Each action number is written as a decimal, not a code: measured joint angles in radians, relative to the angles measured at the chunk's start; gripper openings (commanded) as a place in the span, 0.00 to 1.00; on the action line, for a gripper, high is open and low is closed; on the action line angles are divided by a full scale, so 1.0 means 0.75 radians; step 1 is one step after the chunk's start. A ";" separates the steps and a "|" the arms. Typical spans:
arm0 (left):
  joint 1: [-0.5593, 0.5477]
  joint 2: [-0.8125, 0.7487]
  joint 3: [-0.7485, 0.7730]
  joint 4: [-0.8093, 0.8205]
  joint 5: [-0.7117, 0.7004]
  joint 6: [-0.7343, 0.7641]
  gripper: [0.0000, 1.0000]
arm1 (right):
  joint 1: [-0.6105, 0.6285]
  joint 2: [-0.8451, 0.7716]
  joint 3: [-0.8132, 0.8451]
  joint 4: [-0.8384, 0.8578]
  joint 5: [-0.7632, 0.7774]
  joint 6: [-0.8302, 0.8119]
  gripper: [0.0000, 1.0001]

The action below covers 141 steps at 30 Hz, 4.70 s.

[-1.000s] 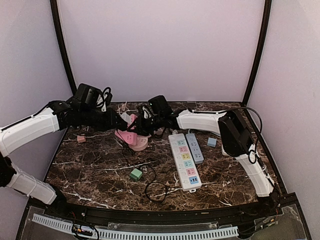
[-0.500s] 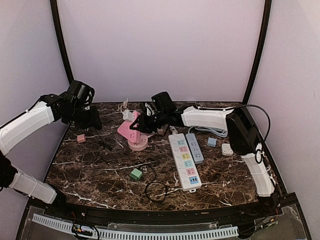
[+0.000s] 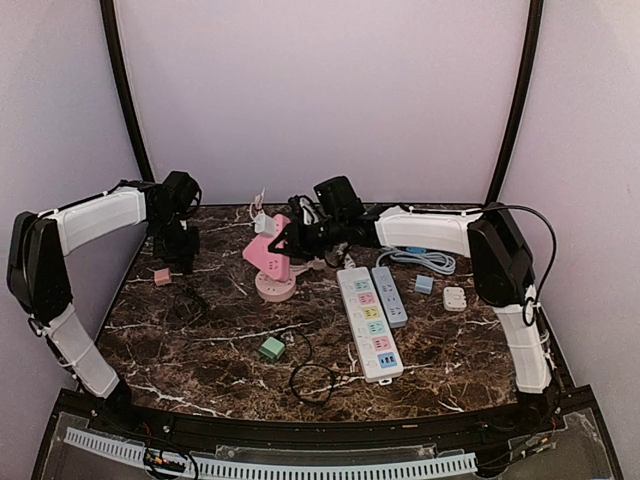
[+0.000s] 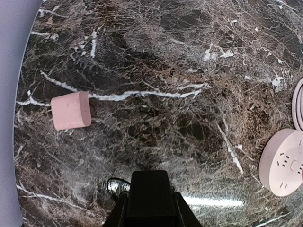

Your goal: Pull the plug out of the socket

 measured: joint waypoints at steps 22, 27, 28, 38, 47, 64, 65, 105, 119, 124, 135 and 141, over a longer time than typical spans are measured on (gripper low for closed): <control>0.062 0.480 0.282 0.141 0.176 0.042 0.15 | -0.054 -0.174 -0.218 -0.014 -0.005 -0.048 0.00; 0.118 0.480 0.248 0.246 0.335 0.035 0.17 | -0.055 -0.174 -0.226 -0.015 -0.006 -0.048 0.00; 0.132 0.480 0.232 0.267 0.365 0.032 0.19 | -0.056 -0.174 -0.226 -0.015 -0.007 -0.048 0.00; 0.226 0.473 0.136 0.416 0.603 0.006 0.48 | -0.056 -0.174 -0.226 -0.015 -0.011 -0.048 0.00; 0.241 0.466 0.087 0.419 0.627 0.004 0.72 | -0.056 -0.174 -0.226 -0.016 -0.011 -0.060 0.00; 0.195 0.114 -0.010 0.444 0.655 -0.032 0.73 | -0.056 -0.174 -0.225 -0.054 0.001 -0.095 0.00; 0.167 0.077 -0.026 0.462 0.665 -0.039 0.73 | -0.056 -0.174 -0.224 -0.062 0.004 -0.098 0.00; -0.433 -0.144 -0.064 0.344 0.311 -0.289 0.44 | 0.119 0.106 -0.008 -0.024 -0.185 0.083 0.00; -0.479 -0.197 -0.247 0.307 0.214 -0.365 0.42 | 0.163 0.223 -0.006 0.089 -0.311 0.199 0.00; -0.488 -0.194 -0.247 0.298 0.184 -0.383 0.46 | 0.162 0.237 -0.004 0.120 -0.331 0.219 0.00; -0.494 -0.193 -0.247 0.222 0.142 -0.408 0.49 | 0.170 0.269 0.038 0.165 -0.375 0.235 0.00; -0.486 -0.149 -0.247 0.219 0.123 -0.414 0.45 | 0.170 0.271 0.038 0.173 -0.382 0.238 0.00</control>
